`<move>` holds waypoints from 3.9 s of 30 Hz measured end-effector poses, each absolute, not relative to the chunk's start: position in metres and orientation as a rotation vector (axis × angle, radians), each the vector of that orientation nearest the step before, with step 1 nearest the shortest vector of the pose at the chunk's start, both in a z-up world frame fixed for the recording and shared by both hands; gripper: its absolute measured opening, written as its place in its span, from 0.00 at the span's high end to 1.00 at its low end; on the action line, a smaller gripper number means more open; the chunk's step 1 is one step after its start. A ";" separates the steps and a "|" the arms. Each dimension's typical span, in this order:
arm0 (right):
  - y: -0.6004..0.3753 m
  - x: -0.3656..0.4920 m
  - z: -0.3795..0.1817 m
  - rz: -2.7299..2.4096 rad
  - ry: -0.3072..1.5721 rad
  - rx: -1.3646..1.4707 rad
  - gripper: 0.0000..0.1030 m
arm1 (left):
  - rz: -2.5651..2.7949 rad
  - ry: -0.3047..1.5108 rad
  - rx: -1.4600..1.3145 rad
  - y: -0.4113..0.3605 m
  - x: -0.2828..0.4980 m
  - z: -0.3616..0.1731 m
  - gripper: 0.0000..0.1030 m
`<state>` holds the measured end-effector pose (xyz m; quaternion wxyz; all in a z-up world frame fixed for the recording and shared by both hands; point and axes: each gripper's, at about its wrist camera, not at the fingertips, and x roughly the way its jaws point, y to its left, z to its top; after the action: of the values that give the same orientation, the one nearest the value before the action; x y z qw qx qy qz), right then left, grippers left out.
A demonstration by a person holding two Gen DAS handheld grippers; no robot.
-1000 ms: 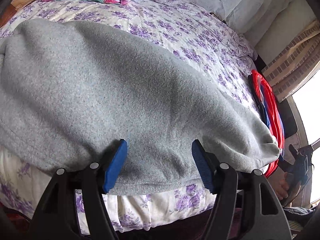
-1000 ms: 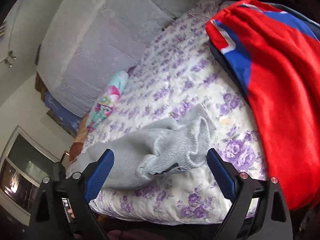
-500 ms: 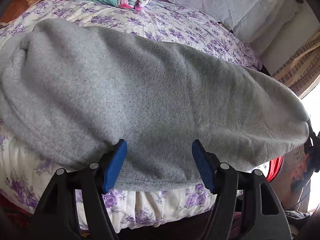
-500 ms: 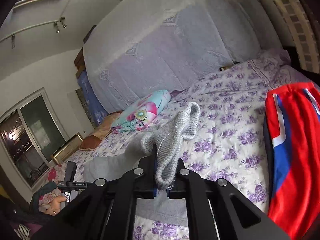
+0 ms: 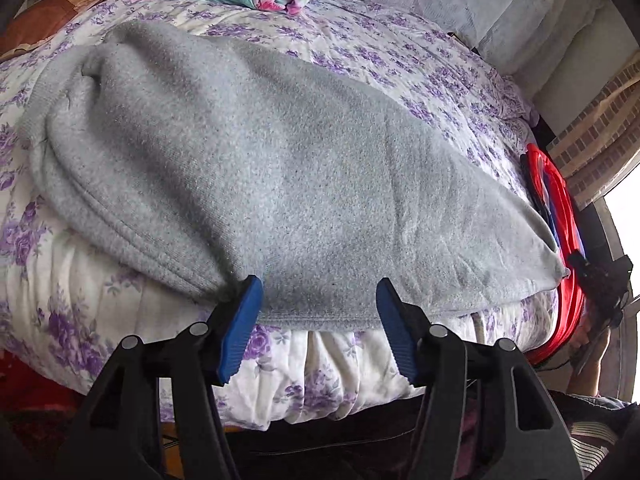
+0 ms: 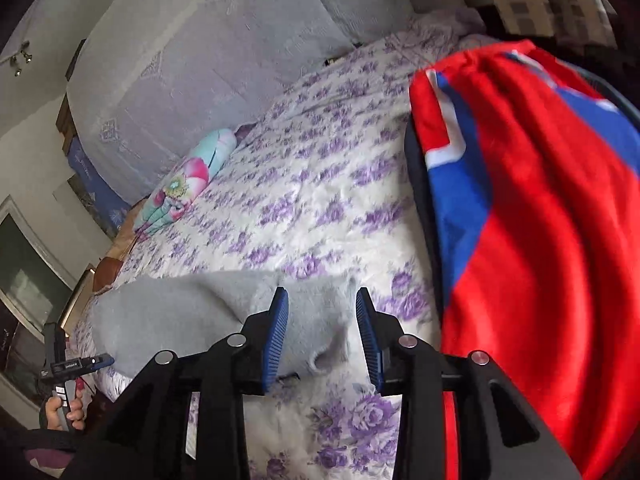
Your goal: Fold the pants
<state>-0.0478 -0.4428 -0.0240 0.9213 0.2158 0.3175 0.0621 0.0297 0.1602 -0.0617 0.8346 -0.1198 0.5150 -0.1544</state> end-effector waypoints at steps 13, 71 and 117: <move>-0.244 0.098 0.044 0.651 0.814 0.295 0.32 | -0.341 1.113 -0.076 0.082 0.074 -0.086 0.26; -0.081 0.191 -0.016 1.006 1.139 0.501 0.17 | -0.275 0.911 -0.078 0.129 0.031 -0.019 0.10; -0.203 -0.030 0.031 0.034 0.452 -0.100 0.79 | -0.313 0.854 -0.191 0.088 0.040 -0.065 0.10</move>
<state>-0.0304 -0.2032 0.0306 0.9732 -0.0497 0.2238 0.0171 0.0405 0.0882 -0.0654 0.8939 -0.0923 0.4119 -0.1510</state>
